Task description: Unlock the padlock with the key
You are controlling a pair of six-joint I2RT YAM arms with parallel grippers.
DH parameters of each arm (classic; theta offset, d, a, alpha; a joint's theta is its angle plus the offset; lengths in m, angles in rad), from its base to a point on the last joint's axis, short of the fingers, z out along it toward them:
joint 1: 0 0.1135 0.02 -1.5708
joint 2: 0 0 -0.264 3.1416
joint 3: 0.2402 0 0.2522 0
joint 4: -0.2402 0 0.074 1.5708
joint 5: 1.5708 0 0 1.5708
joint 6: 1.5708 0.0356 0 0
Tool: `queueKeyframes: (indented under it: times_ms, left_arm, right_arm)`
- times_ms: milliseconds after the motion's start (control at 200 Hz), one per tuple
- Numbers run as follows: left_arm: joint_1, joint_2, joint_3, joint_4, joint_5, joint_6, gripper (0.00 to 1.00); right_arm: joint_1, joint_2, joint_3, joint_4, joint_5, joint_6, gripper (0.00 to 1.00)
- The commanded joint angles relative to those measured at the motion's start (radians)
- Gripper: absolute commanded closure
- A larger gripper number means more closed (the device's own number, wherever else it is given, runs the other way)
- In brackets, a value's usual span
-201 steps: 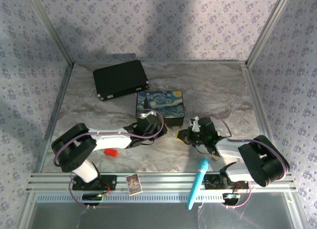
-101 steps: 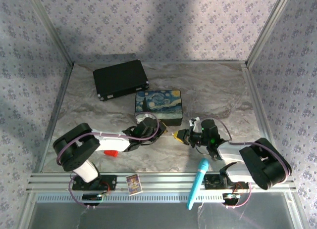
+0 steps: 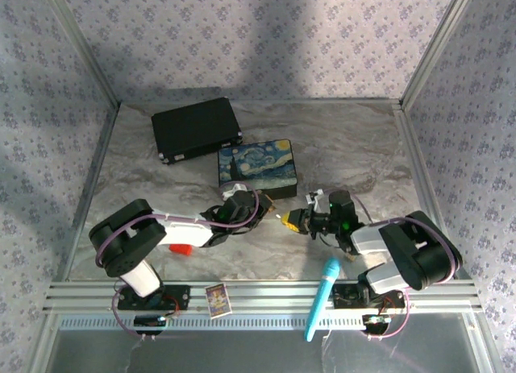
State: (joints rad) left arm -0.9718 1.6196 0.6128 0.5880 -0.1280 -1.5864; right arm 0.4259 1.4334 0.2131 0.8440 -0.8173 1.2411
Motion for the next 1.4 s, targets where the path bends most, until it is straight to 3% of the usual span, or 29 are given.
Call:
queueKeyframes:
  times_ms: [0, 420, 730, 1394]
  left_arm:
    - [-0.007, 0.011, 0.011, 0.038, 0.014, -0.078, 0.86]
    - [-0.008, 0.049, 0.019, 0.108, 0.05, -0.091, 0.86]
    - [-0.015, 0.055, 0.005, 0.116, 0.042, -0.107, 0.86]
    - [-0.019, 0.072, 0.014, 0.137, 0.049, -0.132, 0.85]
  right_arm:
    - [0.007, -0.009, 0.032, 0.027, -0.016, 0.015, 1.0]
    - [0.042, 0.053, 0.058, 0.076, 0.013, 0.025, 1.0]
    - [0.015, 0.094, 0.013, 0.22, 0.057, 0.08, 1.0]
    - [-0.002, 0.005, -0.007, 0.127, 0.052, 0.037, 1.0]
